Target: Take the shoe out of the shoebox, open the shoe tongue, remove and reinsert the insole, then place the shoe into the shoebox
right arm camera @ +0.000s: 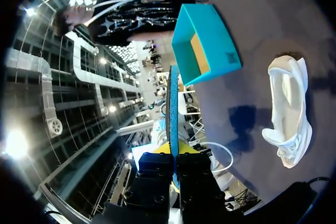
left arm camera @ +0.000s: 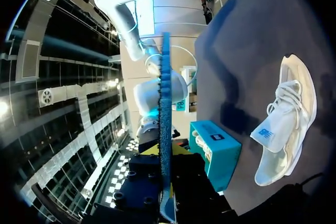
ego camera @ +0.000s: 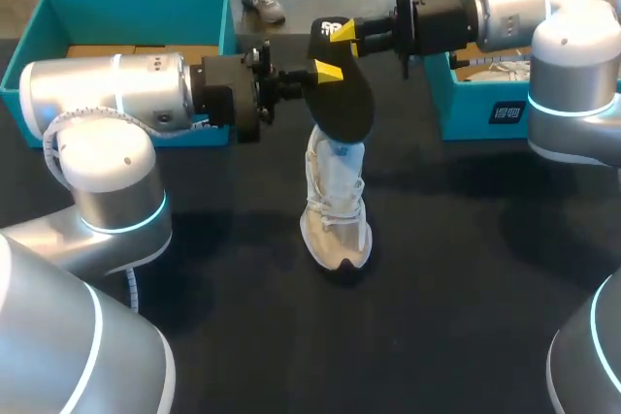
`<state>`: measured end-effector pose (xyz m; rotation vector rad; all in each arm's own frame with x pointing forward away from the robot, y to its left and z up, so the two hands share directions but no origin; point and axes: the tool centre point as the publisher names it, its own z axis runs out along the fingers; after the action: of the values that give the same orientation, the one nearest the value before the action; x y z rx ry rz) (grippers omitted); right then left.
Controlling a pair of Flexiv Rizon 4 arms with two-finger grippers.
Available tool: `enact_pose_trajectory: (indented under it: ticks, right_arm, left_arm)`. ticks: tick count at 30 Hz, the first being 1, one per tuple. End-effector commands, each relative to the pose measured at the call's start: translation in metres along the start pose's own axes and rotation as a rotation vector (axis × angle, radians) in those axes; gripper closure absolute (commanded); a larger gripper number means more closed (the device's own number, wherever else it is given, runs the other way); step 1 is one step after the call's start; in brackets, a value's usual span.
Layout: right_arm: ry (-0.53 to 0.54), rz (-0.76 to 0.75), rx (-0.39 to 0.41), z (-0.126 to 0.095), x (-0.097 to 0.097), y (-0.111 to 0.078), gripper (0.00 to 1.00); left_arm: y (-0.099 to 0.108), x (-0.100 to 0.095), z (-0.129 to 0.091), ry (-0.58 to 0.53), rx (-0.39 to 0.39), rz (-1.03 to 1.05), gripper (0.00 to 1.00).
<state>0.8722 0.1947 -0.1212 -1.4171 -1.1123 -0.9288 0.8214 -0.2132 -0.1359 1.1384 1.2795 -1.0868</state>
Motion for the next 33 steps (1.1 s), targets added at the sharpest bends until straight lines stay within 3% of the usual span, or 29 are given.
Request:
enact_pose_trajectory:
  ticks: [1, 3, 4, 5, 6, 16, 33]
  right_arm:
    - [0.003, -0.005, 0.003, 0.002, 0.0, -0.001, 1.0]
    - [0.01, -0.024, 0.005, 0.001, 0.0, -0.001, 1.0]
    - [0.02, -0.052, 0.0, 0.0, 0.0, 0.0, 0.8]
    - [0.02, -0.052, 0.008, 0.0, 0.001, 0.0, 0.07]
    - [0.016, -0.073, 0.006, -0.001, 0.001, 0.0, 0.0]
    - [-0.01, -0.15, 0.061, -0.015, -0.008, -0.013, 0.0]
    - [-0.085, -0.299, -0.039, -0.055, -0.026, -0.051, 0.0]
  left_arm:
    - [0.0, 0.001, -0.001, -0.004, -0.006, 0.0, 1.0]
    - [0.0, 0.001, -0.001, -0.004, -0.006, -0.001, 1.0]
    - [0.0, 0.001, -0.002, -0.004, -0.006, -0.001, 1.0]
    - [0.0, 0.001, -0.002, -0.003, -0.006, -0.001, 1.0]
    - [0.0, 0.001, -0.003, -0.003, -0.006, -0.002, 1.0]
    - [0.001, -0.007, -0.012, -0.007, 0.012, -0.019, 1.0]
    - [0.001, -0.009, -0.024, -0.001, 0.011, -0.04, 1.0]
